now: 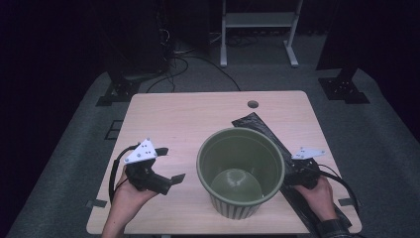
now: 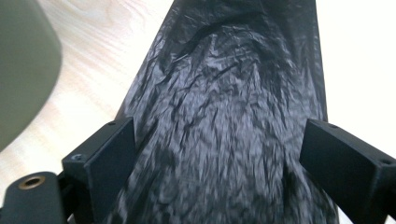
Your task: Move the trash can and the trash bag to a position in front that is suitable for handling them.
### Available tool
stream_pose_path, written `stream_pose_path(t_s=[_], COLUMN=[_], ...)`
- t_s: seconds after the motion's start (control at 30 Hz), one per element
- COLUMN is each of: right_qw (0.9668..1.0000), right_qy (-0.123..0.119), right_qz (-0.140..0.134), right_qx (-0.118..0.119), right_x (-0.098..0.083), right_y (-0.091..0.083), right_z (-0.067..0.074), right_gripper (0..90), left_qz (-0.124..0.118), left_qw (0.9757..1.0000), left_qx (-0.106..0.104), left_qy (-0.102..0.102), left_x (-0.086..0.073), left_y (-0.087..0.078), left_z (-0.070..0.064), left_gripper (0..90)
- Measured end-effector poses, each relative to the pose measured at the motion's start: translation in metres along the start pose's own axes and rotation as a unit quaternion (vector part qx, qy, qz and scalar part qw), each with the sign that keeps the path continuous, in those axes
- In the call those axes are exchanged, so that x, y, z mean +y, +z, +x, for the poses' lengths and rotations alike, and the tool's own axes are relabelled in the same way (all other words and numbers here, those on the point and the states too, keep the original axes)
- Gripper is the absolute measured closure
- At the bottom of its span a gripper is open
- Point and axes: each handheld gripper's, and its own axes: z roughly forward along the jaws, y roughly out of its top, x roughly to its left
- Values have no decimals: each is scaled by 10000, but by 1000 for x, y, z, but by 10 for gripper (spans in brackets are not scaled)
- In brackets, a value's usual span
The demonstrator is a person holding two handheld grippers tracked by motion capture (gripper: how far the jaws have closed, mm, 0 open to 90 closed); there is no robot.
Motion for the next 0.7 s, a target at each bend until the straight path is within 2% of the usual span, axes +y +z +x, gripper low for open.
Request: stream_pose_path(t_s=[0.13, 0.33, 0.53, 0.6, 0.7], right_qw=[9999, 10000, 9999, 9999, 9999], right_qy=[105, 69, 124, 127, 132], right_qz=[18, 8, 83, 67, 38], right_qx=[91, 31, 85, 79, 79], right_x=[-7, -11, -11, -12, -13], right_y=[-5, -5, -3, -3, -4], right_z=[0, 0, -1, -1, 0], right_gripper=[93, 92, 93, 94, 126], left_qz=[143, 293, 620, 728, 759], left_qw=[9999, 9994, 9977, 9969, 9966], left_qx=[51, 129, 203, 224, 233], left_qy=[-65, -93, -178, -181, -204], left_x=[-23, -56, -88, -93, -99], left_y=[8, 21, 36, 40, 44], left_z=[4, 7, 9, 9, 10], left_gripper=[0, 0, 0, 0, 0])
